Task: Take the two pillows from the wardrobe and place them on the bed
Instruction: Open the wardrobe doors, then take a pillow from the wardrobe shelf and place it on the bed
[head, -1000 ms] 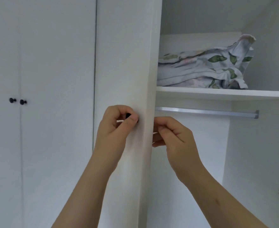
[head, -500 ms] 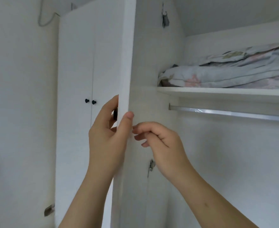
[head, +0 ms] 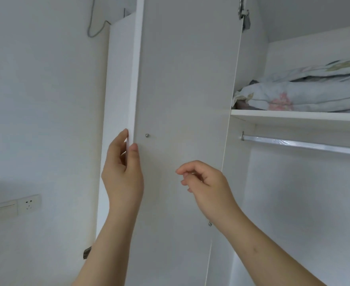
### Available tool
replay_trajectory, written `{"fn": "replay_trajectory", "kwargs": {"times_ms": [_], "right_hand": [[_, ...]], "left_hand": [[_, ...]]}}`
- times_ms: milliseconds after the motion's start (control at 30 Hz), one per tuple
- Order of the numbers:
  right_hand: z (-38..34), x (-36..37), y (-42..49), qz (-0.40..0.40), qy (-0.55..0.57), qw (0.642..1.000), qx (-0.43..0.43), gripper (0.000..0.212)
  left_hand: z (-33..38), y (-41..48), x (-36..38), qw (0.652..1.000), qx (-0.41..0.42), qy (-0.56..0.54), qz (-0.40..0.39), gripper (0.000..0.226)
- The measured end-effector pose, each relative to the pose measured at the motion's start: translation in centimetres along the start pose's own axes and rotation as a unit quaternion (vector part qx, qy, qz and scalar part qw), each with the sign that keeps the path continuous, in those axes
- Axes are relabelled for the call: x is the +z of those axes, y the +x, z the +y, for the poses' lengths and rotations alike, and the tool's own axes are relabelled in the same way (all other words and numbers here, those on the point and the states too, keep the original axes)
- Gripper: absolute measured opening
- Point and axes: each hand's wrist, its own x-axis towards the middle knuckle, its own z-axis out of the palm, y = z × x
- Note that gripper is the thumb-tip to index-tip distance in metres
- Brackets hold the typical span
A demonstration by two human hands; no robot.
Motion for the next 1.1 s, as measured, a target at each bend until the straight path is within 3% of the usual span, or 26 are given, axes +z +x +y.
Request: {"fn": "replay_trajectory", "kwargs": {"times_ms": [333, 467, 567, 700, 833, 1100], "right_hand": [[0.7, -1.1, 0.1, 0.013, -0.006, 1.0, 0.026, 0.041], [0.8, -2.1, -0.1, 0.026, -0.009, 0.999, 0.035, 0.038], [0.9, -3.4, -0.4, 0.046, -0.006, 0.998, 0.039, 0.033], [0.6, -6.3, -0.9, 0.081, 0.002, 0.996, 0.045, 0.027], [0.4, -10.5, -1.7, 0.134, -0.032, 0.989, 0.048, 0.024], [-1.2, -18.8, -1.5, 0.22, -0.146, 0.963, 0.055, 0.021]], "left_hand": [[0.3, -1.3, 1.0, 0.999, 0.013, -0.01, 0.052, 0.031], [1.2, -4.1, 1.6, 0.984, 0.167, -0.01, 0.068, 0.035], [1.8, -5.4, 3.2, 0.976, 0.211, -0.004, -0.045, 0.026], [2.8, -6.2, 6.5, 0.974, 0.129, 0.005, -0.189, 0.028], [3.7, -7.2, 10.5, 0.961, 0.109, -0.014, -0.252, 0.025], [5.9, -8.6, 18.7, 0.921, 0.145, -0.032, -0.36, 0.021]]}}
